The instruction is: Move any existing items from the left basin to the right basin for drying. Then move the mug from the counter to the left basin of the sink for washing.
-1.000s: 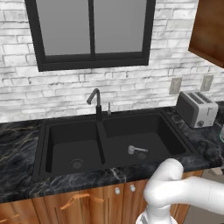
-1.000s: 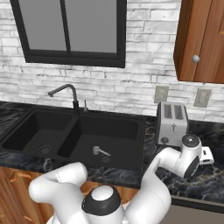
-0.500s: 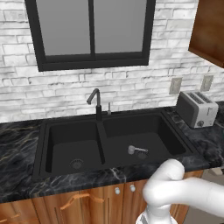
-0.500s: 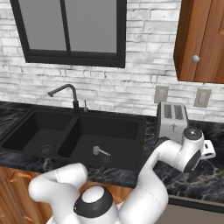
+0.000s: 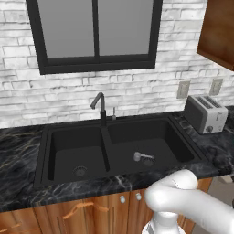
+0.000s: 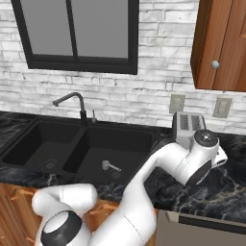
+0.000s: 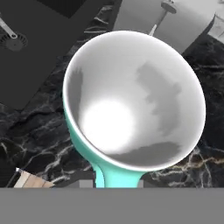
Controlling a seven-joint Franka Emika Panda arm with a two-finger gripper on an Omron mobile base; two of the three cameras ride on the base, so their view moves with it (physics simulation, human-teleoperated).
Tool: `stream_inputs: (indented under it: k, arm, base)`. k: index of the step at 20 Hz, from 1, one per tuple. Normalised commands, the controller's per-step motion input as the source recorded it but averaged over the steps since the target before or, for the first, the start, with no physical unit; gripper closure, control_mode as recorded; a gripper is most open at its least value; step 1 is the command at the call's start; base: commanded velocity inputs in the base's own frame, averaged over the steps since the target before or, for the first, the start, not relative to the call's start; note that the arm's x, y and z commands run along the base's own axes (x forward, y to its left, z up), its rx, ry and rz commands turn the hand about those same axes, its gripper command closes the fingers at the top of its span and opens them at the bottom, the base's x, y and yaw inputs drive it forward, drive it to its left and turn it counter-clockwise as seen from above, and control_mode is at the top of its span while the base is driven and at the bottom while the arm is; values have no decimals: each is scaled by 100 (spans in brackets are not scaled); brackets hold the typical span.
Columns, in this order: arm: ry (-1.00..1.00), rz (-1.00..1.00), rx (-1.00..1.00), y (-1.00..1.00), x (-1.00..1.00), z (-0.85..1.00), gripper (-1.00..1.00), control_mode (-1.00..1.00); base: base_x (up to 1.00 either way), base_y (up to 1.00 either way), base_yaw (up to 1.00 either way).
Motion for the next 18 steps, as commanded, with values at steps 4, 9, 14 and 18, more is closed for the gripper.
stream_inputs:
  k: [4,9,14,18]
  arm:
    - [0,27,-15,100,-64,33,100,-100]
    - [0,25,-16,100,-53,55,100,-100]
    - [10,22,-15,100,-28,61,100,-100]
    - [3,21,-2,100,-26,33,100,-100]
  base:
    - [0,0,0]
    - [0,0,0]
    - [0,0,0]
    - [0,0,0]
